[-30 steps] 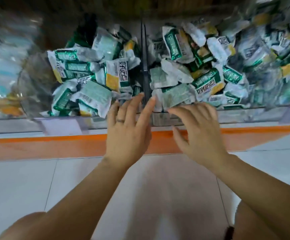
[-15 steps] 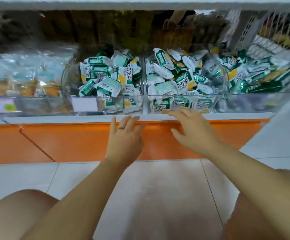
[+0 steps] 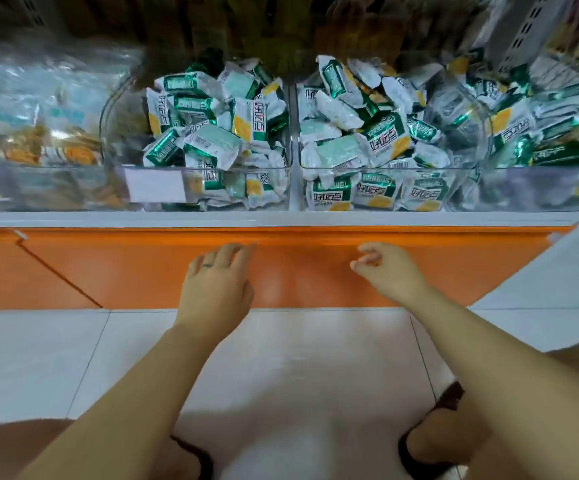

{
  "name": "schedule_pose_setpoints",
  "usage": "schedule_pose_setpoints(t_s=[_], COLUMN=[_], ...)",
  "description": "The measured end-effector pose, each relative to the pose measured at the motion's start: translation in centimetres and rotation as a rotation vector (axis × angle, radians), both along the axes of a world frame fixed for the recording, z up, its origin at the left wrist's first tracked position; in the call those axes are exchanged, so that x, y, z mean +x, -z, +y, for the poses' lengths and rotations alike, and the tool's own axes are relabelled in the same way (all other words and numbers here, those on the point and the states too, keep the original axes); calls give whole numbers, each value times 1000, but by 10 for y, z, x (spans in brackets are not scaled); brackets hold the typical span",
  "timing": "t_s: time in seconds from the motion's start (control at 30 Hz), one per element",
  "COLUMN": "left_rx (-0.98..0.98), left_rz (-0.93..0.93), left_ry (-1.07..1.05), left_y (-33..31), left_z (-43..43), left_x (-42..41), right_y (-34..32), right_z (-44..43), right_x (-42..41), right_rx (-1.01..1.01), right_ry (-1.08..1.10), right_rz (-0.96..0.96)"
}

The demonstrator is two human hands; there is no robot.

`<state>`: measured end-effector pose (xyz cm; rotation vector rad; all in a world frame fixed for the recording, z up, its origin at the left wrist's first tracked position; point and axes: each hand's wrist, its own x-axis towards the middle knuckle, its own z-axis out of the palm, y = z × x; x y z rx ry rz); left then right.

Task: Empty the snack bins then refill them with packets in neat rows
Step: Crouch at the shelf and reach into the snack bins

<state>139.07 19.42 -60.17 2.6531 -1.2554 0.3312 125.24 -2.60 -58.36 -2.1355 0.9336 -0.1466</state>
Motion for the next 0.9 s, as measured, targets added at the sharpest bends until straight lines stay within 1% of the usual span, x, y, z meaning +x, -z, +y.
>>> schedule_pose_setpoints(t_s=[0.07, 0.17, 0.23, 0.27, 0.33, 0.5, 0.57, 0.6, 0.67, 0.73, 0.83, 0.87, 0.9], left_rx=[-6, -12, -11, -13, -27, -27, -39, -46, -53, -51, -24, 9, 49], left_rz=[14, 43, 68, 65, 51, 49, 36, 30, 35, 54, 105, 131, 157], left_ry=[-14, -48, -69, -68, -63, -40, -32, -35, -41, -40, -40, -48, -57], left_y=[11, 22, 25, 27, 32, 34, 30, 28, 23, 19, 9, 4, -1], left_z=[3, 0, -7, -11, -16, -19, -18, -17, -14, -12, -11, -11, -10], left_x=[12, 32, 41, 44, 46, 41, 41, 40, 37, 31, 23, 21, 20], right_y=[10, 16, 16, 17, 20, 25, 24, 21, 16, 8, -3, -5, -5], right_z=[-3, -7, -11, -13, -12, -2, 1, 3, 5, 6, 6, 6, 6], right_x=[18, 39, 49, 52, 56, 51, 41, 34, 19, 5, -3, -3, -4], right_rx=[238, 712, 925, 991, 1034, 965, 885, 813, 618, 286, -328, -465, -544], right_ry=[163, 465, 592, 638, 680, 680, 652, 612, 441, 203, -66, -155, -235], right_rz=[-92, -315, -466, -524, -566, -520, -435, -353, -174, -86, -45, 24, 120])
